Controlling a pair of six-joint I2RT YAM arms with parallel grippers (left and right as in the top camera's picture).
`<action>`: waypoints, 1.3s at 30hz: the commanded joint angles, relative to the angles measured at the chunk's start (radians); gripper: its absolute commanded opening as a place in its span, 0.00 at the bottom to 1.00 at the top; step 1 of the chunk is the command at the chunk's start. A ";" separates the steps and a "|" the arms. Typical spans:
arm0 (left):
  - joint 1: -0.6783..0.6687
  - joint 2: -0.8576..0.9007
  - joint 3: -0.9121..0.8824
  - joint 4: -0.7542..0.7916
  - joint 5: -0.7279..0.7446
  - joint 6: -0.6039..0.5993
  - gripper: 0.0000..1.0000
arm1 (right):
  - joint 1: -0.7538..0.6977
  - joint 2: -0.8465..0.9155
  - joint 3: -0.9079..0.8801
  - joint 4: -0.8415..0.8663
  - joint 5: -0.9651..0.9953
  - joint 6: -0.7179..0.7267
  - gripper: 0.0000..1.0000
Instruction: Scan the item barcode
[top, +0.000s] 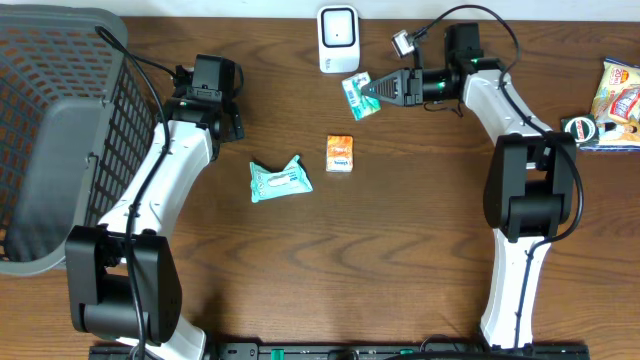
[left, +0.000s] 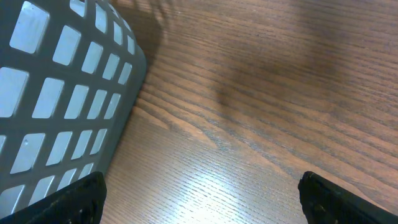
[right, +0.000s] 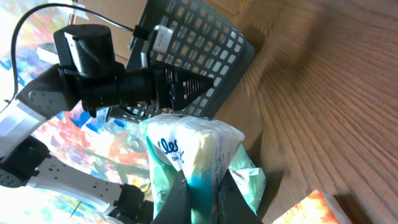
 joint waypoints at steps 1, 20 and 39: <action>0.001 -0.004 0.012 -0.003 -0.013 0.005 0.98 | 0.002 -0.040 -0.006 0.003 -0.021 -0.020 0.01; 0.001 -0.004 0.012 -0.003 -0.013 0.005 0.97 | 0.004 -0.040 -0.006 0.003 -0.017 -0.020 0.01; 0.001 -0.004 0.012 -0.003 -0.013 0.005 0.98 | 0.019 -0.040 -0.006 0.004 0.021 -0.020 0.01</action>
